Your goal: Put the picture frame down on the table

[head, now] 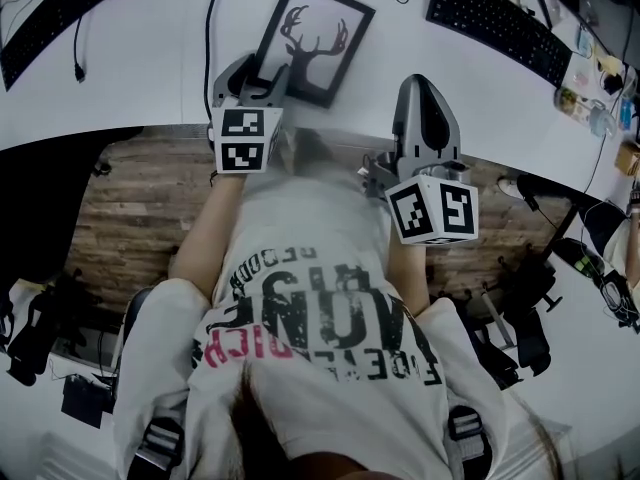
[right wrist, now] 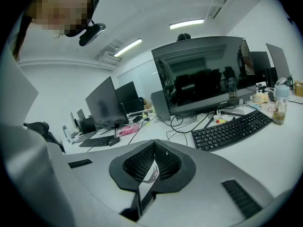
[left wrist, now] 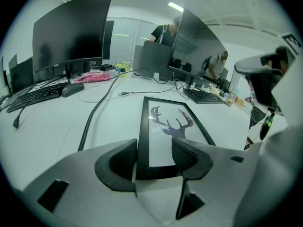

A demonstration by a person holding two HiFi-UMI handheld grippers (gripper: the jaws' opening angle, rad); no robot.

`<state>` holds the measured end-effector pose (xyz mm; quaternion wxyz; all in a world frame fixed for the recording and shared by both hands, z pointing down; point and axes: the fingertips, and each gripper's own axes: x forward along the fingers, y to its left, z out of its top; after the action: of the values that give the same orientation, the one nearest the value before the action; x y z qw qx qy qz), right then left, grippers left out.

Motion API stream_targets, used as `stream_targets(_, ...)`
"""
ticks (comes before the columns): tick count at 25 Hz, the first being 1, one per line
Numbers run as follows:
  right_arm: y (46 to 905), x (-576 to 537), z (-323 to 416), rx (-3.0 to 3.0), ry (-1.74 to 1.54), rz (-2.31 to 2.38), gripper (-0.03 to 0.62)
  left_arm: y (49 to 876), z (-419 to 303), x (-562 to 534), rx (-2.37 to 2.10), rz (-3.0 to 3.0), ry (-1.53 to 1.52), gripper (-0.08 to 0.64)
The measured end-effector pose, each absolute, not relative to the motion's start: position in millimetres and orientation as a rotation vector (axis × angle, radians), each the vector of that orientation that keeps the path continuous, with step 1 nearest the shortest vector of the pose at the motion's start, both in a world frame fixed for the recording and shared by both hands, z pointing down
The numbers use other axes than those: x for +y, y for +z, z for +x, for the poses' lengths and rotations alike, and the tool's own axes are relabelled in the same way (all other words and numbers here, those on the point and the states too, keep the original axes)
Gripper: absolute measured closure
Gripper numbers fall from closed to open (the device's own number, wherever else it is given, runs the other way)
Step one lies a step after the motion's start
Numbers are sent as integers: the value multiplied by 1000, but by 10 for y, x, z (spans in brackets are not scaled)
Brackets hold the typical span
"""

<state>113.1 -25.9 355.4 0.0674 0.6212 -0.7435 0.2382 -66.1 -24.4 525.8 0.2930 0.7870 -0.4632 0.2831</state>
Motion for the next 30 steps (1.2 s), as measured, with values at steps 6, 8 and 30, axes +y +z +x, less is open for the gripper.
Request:
stream_targets(6,3510,-253,1205,-2244,707,1894,592,5269,-663,-245,-1232,2097,753,333)
stream_targets(8,3497,-253,1223,-2244,705,1901,592,5264,-668,-245,-1232,2095,750,333)
stream_targets(30,3501,-267,1265,-2216,690,1905,592,5213,-659,-259,-1220,2094,704,333)
